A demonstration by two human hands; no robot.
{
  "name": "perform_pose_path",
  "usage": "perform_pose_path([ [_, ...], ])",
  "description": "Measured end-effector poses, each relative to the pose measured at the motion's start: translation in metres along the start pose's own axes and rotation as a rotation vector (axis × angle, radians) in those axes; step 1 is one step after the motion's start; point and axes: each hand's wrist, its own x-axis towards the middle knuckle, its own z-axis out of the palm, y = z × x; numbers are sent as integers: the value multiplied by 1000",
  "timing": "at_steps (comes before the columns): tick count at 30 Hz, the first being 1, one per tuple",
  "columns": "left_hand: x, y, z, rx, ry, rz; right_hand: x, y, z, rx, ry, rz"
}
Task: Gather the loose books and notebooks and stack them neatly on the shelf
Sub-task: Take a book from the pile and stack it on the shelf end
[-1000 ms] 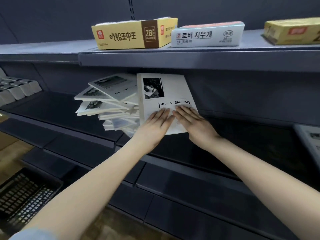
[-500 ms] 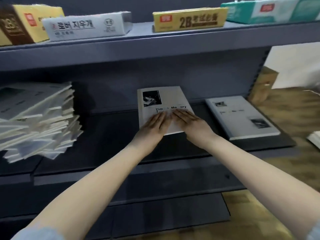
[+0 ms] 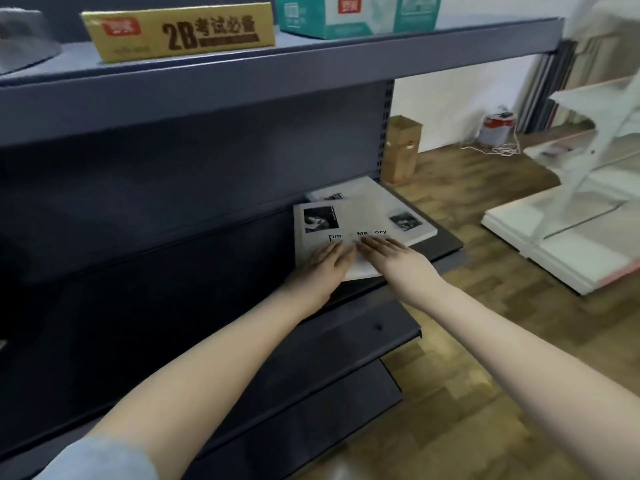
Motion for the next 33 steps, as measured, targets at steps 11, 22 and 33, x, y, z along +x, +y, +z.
perform_pose_path([
  [11, 55, 28, 32, -130, -107, 109, -40, 45, 8, 194, -290, 253],
  [22, 98, 41, 50, -158, 29, -5, -19, 95, 16, 505, -224, 352],
  [33, 127, 40, 61, -165, 134, -170, 16, 130, 36, 358, -303, 168],
])
